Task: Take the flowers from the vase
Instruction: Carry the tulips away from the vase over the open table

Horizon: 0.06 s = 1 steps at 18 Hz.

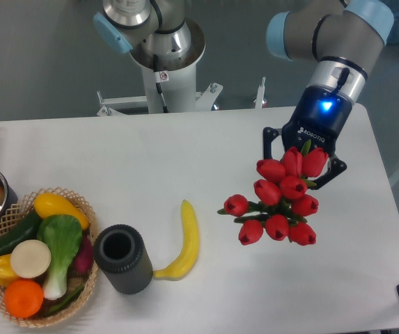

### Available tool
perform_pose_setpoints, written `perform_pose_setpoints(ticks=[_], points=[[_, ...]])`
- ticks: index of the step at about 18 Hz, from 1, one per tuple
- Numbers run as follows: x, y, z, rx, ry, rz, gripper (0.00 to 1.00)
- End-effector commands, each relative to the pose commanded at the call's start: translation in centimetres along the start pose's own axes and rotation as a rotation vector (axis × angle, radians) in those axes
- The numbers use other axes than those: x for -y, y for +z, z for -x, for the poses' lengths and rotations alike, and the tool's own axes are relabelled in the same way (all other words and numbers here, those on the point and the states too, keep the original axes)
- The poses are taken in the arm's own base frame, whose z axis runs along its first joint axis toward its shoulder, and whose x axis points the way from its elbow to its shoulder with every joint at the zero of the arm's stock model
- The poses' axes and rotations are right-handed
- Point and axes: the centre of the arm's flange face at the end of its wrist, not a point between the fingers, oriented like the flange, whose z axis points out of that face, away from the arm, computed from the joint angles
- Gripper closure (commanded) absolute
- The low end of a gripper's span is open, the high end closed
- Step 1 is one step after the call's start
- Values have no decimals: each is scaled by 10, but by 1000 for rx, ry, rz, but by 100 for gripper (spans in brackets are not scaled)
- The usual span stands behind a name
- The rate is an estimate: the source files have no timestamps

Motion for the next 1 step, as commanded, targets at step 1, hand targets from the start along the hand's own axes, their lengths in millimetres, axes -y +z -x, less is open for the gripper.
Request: perform_pose_setpoints(ticks=[1], points=[[-1, 1, 0, -1, -3, 1, 66]])
